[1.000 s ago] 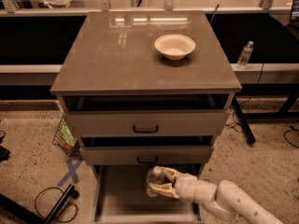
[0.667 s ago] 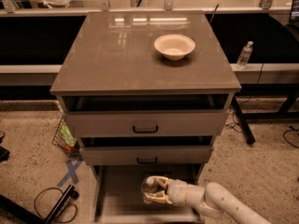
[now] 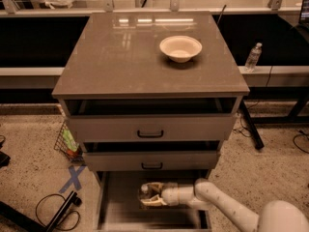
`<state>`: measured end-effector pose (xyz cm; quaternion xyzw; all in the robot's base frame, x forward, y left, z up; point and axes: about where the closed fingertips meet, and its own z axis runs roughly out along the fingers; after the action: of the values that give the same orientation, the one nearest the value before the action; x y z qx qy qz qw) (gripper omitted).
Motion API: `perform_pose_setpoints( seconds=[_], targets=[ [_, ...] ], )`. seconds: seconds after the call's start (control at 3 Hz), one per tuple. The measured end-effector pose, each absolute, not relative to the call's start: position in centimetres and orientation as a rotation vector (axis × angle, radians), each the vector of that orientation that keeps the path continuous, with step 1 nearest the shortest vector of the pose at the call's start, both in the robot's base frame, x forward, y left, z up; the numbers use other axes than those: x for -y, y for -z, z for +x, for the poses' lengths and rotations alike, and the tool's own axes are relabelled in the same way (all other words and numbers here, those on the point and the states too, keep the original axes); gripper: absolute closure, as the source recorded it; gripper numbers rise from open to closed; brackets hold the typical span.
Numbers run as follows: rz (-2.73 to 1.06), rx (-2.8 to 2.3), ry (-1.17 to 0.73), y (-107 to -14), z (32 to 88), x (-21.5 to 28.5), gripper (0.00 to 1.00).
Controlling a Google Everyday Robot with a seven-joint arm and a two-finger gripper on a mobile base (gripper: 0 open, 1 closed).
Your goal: Place water bottle into bottom drawer
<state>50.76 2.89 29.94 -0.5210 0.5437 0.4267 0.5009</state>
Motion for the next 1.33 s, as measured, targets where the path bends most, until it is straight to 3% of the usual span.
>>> perform_pose_setpoints(
  seconds=[0.67,1.33],
  targets=[
    [-1.243,-1.313,-1.128,-23.2,51.2,-6.0,1.0],
    [-1.271,-1.313,-1.132,-22.3,50.9,-6.6,1.0]
  ],
)
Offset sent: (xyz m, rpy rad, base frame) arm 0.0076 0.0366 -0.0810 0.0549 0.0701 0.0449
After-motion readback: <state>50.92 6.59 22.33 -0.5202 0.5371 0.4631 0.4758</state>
